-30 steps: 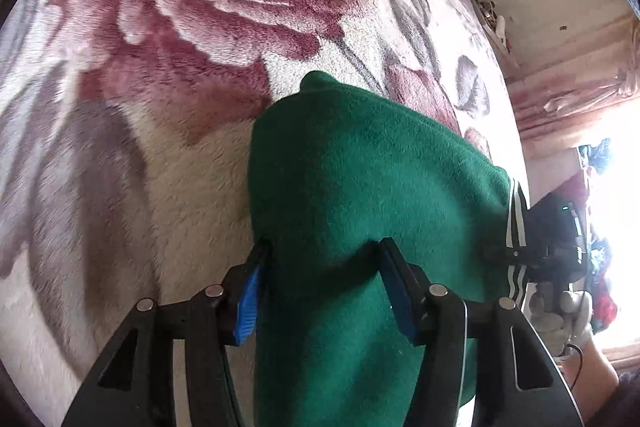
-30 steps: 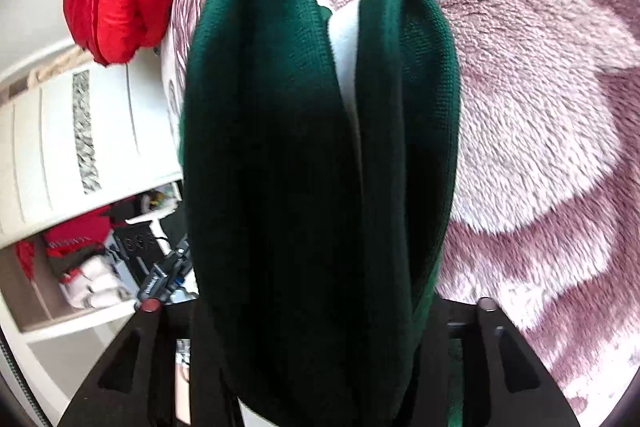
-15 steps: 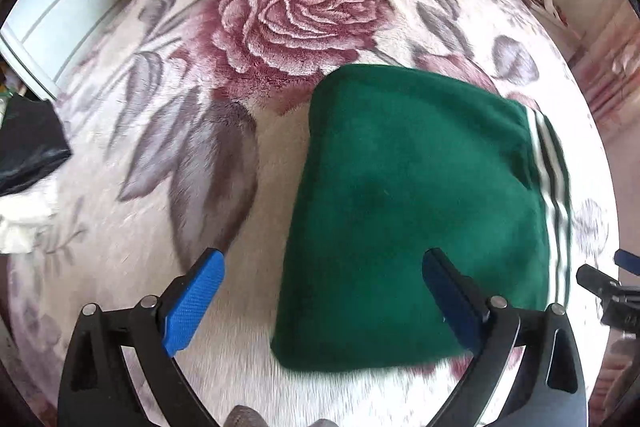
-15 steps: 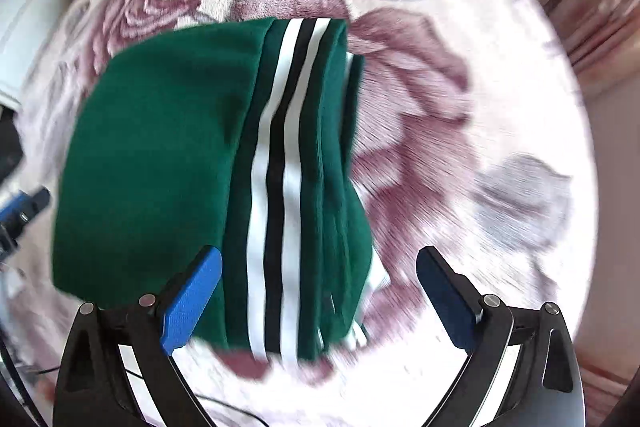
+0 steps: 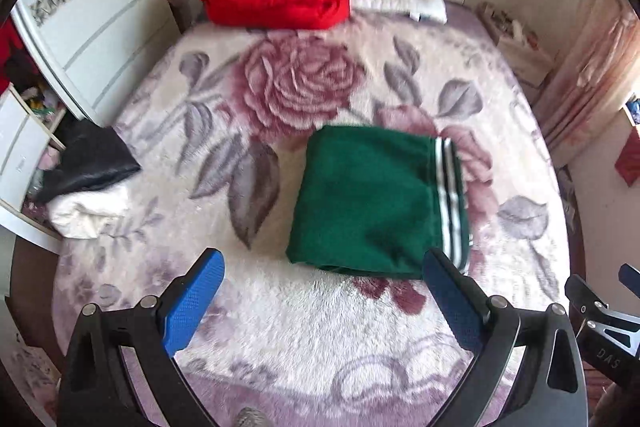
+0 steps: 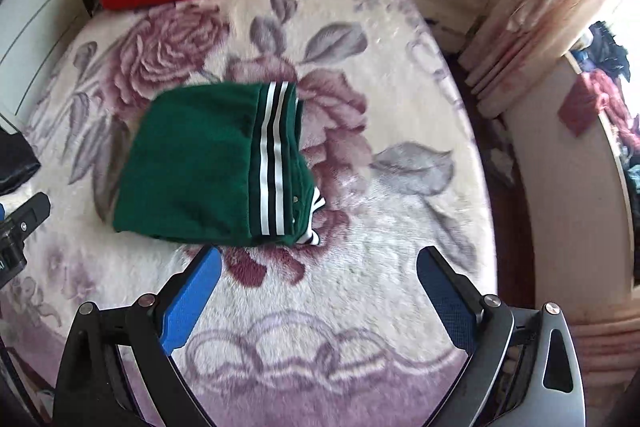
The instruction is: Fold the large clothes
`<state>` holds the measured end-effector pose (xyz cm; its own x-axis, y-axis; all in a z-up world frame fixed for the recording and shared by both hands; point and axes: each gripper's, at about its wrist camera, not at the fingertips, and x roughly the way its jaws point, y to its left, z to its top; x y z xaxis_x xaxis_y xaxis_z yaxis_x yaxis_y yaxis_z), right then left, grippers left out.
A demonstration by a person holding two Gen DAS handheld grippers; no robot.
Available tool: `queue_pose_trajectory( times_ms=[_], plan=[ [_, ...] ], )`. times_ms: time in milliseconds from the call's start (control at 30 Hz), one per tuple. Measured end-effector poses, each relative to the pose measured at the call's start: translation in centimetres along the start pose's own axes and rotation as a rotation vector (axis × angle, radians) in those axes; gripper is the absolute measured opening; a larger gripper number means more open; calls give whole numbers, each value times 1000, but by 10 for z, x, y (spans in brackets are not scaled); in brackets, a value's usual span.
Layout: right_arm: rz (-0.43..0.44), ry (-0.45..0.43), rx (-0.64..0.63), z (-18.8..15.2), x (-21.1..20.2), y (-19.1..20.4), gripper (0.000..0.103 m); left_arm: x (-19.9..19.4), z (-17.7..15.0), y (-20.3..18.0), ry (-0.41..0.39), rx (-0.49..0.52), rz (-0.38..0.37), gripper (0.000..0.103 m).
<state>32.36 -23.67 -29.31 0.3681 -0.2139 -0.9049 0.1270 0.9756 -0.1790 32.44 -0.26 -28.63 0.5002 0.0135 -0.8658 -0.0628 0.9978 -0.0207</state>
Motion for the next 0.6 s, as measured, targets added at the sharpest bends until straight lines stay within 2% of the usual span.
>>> queue_pose_trajectory(
  times_ms=[200,333,600],
  plan=[
    [-39,-103,2,-30,-122,-19,100,-104,-12,1,-84,25,3,101],
    [-47,-172,17,-52,-204,-26,100,-156,-26,1,-123,36,-9,101],
    [-47,-276,34,-96,-321,-39,100,-247,-53,5,-223,47,-2,101]
  ],
)
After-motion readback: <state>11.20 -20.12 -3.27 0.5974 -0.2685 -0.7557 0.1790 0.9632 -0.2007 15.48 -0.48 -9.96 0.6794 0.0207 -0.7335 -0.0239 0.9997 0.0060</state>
